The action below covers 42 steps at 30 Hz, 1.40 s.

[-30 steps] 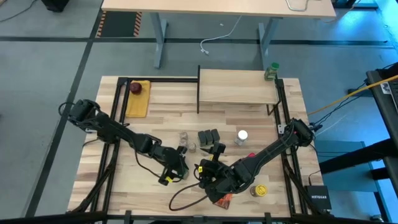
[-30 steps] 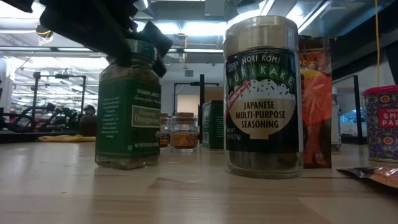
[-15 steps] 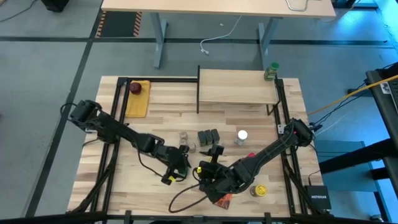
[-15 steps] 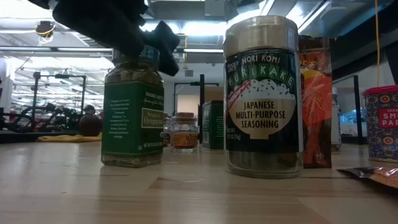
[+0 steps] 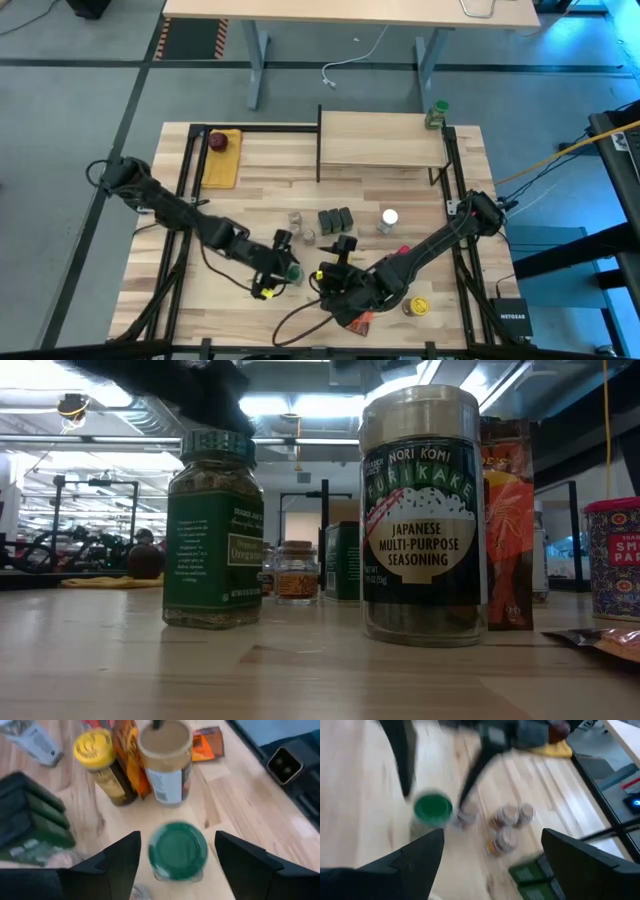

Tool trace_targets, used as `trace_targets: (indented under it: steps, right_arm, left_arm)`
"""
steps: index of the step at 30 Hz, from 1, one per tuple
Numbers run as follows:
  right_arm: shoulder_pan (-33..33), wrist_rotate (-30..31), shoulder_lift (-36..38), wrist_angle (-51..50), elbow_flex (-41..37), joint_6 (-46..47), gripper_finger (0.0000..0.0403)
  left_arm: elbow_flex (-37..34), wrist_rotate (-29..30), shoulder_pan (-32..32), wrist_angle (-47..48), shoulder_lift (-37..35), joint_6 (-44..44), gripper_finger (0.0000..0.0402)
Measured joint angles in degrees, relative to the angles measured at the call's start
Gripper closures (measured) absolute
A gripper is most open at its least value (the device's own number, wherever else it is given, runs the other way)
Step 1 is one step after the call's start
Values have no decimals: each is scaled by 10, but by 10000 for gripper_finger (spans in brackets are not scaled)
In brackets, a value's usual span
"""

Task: Shelf spices
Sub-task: Put the green seasoning bottle on the shelf and align it with the other green seasoning bottle

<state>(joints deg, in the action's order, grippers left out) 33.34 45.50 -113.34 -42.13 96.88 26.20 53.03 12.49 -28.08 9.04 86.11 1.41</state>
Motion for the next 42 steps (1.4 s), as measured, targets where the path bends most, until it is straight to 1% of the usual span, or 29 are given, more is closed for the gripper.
trace_targets:
  steps: [3,6,10,13,19,21,28,32,35,37,39,42]
  right_arm:
    - [-4,-1,-1,10,-33,3,61]
    - [-15,-8,-1,45,-65,2,61]
    - [-37,-46,-1,122,-101,-39,61]
    - [-51,-69,-1,158,-114,-70,61]
    - [-76,-126,-1,218,-131,-99,61]
    - [-80,-132,-1,237,-140,-102,61]
    - [-83,-128,-1,246,-151,-101,61]
    - [-82,-143,-1,255,-151,-101,61]
    - [-80,-168,-1,263,-151,-81,61]
    - [-81,-175,-1,265,-151,-73,61]
    - [-82,-176,-1,265,-151,-71,61]
    - [-82,-177,-1,264,-151,-71,61]
  left_arm:
    - [-37,43,-23,-25,1,28,153]
    - [-65,85,-39,-65,1,57,153]
    - [-86,120,-55,-87,1,80,153]
    - [-88,156,-62,-85,1,95,153]
    - [-88,180,-64,-85,2,105,153]
    - [-92,184,-64,-88,2,105,153]
    - [-96,206,-64,-94,3,105,153]
    - [-97,257,-65,-87,3,102,153]
    - [-97,293,-63,-94,3,102,153]
    - [-96,313,-63,-99,3,102,153]
    - [-96,327,-63,-92,3,102,153]
    - [-96,329,-64,-89,3,100,153]
